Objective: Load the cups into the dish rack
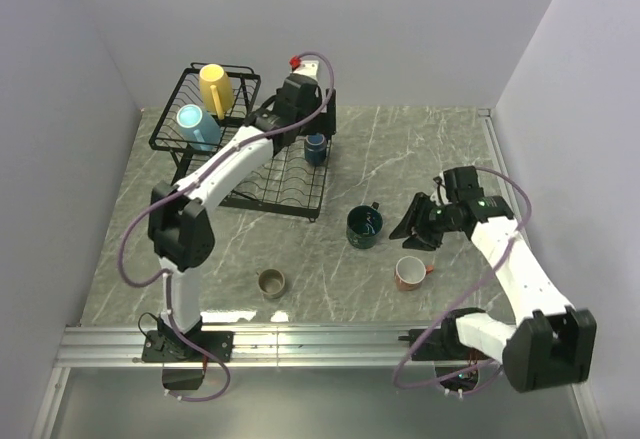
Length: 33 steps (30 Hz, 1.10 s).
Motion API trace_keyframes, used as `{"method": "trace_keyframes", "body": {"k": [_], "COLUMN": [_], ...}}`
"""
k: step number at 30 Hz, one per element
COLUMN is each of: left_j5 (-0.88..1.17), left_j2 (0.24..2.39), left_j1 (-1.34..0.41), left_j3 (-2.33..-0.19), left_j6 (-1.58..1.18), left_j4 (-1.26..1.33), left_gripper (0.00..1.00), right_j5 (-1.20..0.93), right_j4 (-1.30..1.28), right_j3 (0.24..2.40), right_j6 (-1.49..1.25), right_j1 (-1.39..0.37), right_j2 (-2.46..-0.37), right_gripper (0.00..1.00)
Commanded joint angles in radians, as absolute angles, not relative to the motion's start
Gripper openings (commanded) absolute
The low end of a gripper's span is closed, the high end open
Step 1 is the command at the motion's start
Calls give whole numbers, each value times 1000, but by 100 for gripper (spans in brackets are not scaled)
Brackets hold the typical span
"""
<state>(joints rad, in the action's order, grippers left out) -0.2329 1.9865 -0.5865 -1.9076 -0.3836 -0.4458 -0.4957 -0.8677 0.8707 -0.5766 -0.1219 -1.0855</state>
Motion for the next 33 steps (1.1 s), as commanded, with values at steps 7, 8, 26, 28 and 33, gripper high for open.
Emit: {"method": "trace_keyframes", "body": {"k": [7,8,26,28,33], "left_j5": [-178,-175,-153,-152,-135], "left_j2": [1755,1743,1557,1552,1545], "left_j1": [-618,-621,-672,-673,-678], "left_j3": [-1790,-1780,-1667,-1664,-1670], "left_j6": [-457,-459,-489,-492,-497], "left_j4": [-492,-492,-548,-554,-555], "left_gripper": [91,90,88,88,88], "right_j5": [-391,-387,-48,-29,-12], "right_j4": [-707,-700,-713,-716,-715], "right_j3": [1026,1040,1158,1160,1151], "right_j6": [-505,-505,-505,-502,-482], "right_j1": [-209,-225,-416,-420,-426], "right_j2": [-1376,-1393,-1652,-1658,-1648], "right_gripper": [51,51,17,11,0]}}
